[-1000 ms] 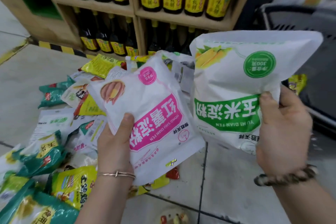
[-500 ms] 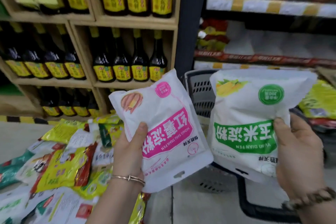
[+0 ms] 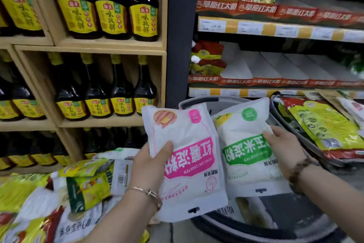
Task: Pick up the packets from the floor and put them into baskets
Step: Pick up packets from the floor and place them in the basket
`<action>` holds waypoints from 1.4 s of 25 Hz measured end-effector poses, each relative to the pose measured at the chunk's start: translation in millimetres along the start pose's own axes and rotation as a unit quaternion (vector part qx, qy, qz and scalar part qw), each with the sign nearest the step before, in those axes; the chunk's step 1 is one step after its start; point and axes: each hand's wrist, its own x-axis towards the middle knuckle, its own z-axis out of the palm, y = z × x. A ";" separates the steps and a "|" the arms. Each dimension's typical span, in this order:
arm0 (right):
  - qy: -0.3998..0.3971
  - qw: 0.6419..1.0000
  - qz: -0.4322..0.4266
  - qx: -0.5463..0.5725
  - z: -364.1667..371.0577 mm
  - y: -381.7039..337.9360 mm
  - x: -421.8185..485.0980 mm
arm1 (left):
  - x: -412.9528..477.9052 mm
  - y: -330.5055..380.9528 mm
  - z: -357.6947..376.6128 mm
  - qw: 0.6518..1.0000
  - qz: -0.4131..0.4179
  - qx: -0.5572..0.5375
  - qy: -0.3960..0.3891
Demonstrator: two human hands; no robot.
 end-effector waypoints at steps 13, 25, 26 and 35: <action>-0.019 0.937 -0.030 -0.349 33.1 87.3 141.7 | 118.2 -69.4 137.6 0.915 0.080 0.392 0.051; -0.135 0.894 0.056 -0.423 72.7 196.4 225.6 | 243.9 -190.2 154.9 0.896 -0.107 0.403 0.154; -0.142 0.890 0.067 -0.427 73.7 205.9 229.1 | 253.4 -201.2 151.3 0.903 -0.118 0.384 0.149; -0.112 0.777 -0.287 -0.550 86.1 258.3 214.2 | 264.1 -265.6 134.8 0.773 0.041 0.630 0.068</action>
